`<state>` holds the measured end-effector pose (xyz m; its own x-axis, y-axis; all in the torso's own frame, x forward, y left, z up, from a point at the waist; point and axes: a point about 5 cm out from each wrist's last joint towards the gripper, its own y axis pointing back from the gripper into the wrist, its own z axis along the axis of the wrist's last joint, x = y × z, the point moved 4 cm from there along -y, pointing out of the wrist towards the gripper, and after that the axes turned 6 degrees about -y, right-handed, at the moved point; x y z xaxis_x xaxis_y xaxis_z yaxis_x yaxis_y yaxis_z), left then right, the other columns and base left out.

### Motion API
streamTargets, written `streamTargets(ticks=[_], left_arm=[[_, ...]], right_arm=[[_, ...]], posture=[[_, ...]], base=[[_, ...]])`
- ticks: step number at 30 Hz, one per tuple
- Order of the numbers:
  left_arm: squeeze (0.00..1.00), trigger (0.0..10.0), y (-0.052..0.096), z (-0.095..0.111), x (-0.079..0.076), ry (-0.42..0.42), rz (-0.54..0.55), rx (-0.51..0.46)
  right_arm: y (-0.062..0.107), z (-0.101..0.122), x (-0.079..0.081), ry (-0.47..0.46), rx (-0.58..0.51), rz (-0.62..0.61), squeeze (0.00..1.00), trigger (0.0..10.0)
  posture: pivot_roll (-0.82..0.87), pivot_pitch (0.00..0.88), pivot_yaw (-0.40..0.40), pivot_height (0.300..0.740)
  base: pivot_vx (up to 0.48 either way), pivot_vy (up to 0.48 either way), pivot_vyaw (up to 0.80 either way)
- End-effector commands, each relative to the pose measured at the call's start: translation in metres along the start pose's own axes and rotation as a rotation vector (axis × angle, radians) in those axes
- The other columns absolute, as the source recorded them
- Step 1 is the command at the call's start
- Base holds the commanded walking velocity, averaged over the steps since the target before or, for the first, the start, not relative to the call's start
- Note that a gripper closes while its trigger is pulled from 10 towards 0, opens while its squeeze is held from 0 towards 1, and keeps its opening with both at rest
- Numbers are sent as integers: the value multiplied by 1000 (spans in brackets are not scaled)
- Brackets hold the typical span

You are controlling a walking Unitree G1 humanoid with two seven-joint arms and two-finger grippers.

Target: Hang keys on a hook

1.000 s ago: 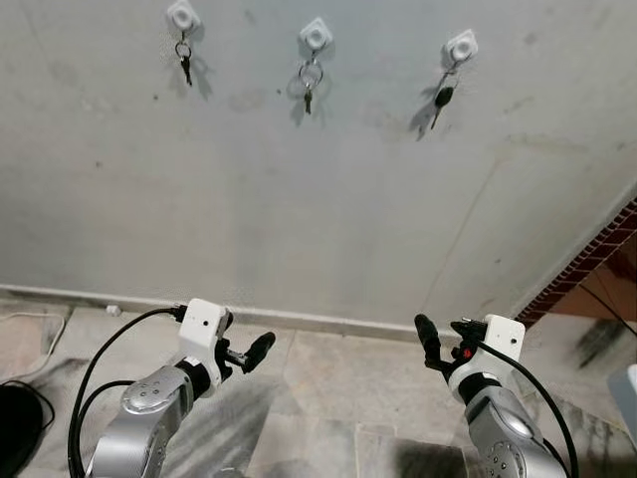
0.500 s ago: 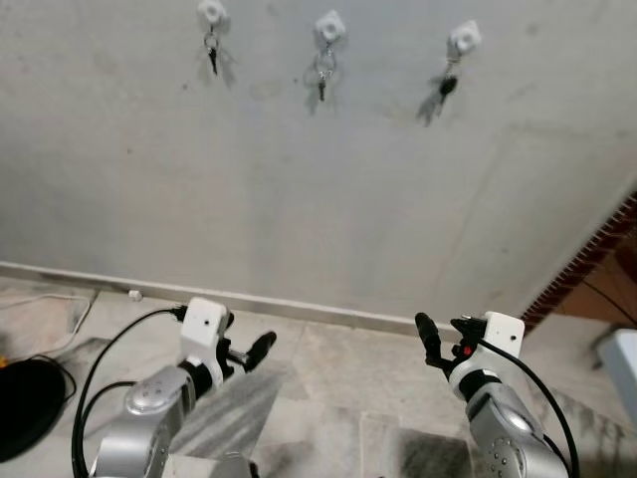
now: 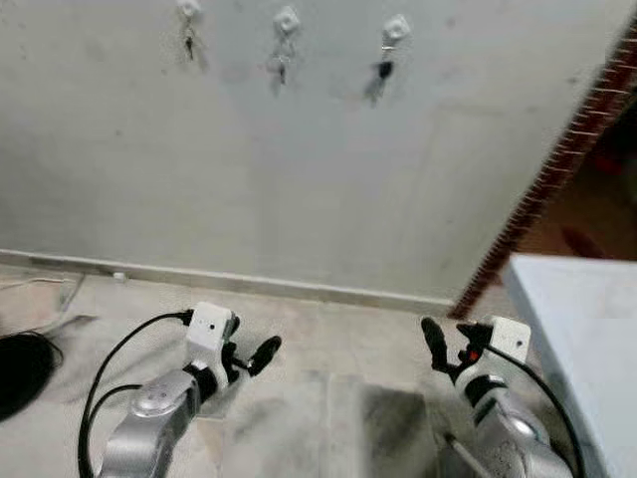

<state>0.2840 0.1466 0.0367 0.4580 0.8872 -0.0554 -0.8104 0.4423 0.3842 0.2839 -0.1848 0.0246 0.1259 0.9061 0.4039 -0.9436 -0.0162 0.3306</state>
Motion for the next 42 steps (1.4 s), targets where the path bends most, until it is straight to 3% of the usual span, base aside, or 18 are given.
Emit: streamTargets(ticks=[1, 12, 14, 19, 23, 29, 35, 42], left_arm=[[0, 10000, -1, 1, -3, 3, -11, -4], [0, 10000, 0, 1, -2, 9, -15, -1], [0, 10000, 3, 5, 7, -5, 25, 2], [0, 10000, 0, 29, 22, -19, 125, -80], [0, 10000, -7, 62, 11, -65, 125, -196], [0, 10000, -5, 98, -11, -129, 140, -343], [0, 10000, 2, 110, -16, -144, 176, -400], [0, 10000, 2, 98, -17, -103, 158, -354]], right_arm=[[-1, 4, -2, 4, -8, -3, 0, 10000], [1, 6, -3, 20, -15, -9, 0, 10000], [6, 20, 1, 113, -61, -10, 0, 10000], [12, 44, 7, 90, -145, -25, 0, 10000], [18, 65, 30, 88, -231, 26, 0, 10000], [32, 77, 53, 116, -295, 78, 0, 10000], [44, 73, 60, 149, -287, 81, 0, 10000], [48, 63, 59, 166, -242, 69, 0, 10000]], posture=[[141, 17, -68, 740], [137, 20, -66, 740], [138, 19, -65, 740], [124, 14, -64, 740], [104, 4, -64, 740], [88, 0, -68, 740], [74, 0, -70, 740], [66, 0, -75, 740]], base=[[-289, -262, 0], [-169, -238, 0], [0, 0, 0], [0, 0, 0], [0, 0, 0], [0, 0, 0], [0, 0, 0], [0, 0, -800]])
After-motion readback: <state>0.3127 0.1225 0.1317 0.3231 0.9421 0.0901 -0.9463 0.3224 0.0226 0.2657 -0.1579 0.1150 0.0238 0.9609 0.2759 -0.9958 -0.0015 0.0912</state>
